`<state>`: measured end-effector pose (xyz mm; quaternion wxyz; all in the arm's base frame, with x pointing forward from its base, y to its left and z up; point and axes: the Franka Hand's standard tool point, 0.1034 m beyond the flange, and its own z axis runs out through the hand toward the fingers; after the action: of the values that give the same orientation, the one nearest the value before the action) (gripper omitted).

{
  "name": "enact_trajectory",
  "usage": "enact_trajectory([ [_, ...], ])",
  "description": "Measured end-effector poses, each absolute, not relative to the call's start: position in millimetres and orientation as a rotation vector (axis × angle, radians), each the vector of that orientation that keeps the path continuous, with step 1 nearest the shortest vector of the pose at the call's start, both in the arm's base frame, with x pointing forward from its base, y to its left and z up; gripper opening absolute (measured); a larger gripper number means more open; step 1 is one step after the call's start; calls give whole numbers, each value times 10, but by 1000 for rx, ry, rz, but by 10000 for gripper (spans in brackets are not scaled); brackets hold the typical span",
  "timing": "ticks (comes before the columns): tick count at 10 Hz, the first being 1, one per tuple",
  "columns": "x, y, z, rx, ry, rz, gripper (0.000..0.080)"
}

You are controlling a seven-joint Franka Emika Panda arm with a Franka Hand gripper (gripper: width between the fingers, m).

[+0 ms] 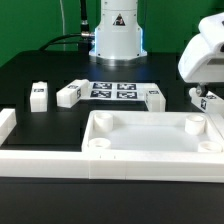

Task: Assemble desk

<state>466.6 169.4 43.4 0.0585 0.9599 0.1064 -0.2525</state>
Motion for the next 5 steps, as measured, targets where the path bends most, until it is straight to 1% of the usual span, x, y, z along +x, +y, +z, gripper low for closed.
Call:
enact_trajectory([
  [2,4667,1667,413,2845,344,-947,649],
  [3,4681,1671,381,2834,356,-997,649],
  [4,4632,1658,390,2788,364,-1109,649],
  [5,4647,1675,366,2745,385,-1205,649],
])
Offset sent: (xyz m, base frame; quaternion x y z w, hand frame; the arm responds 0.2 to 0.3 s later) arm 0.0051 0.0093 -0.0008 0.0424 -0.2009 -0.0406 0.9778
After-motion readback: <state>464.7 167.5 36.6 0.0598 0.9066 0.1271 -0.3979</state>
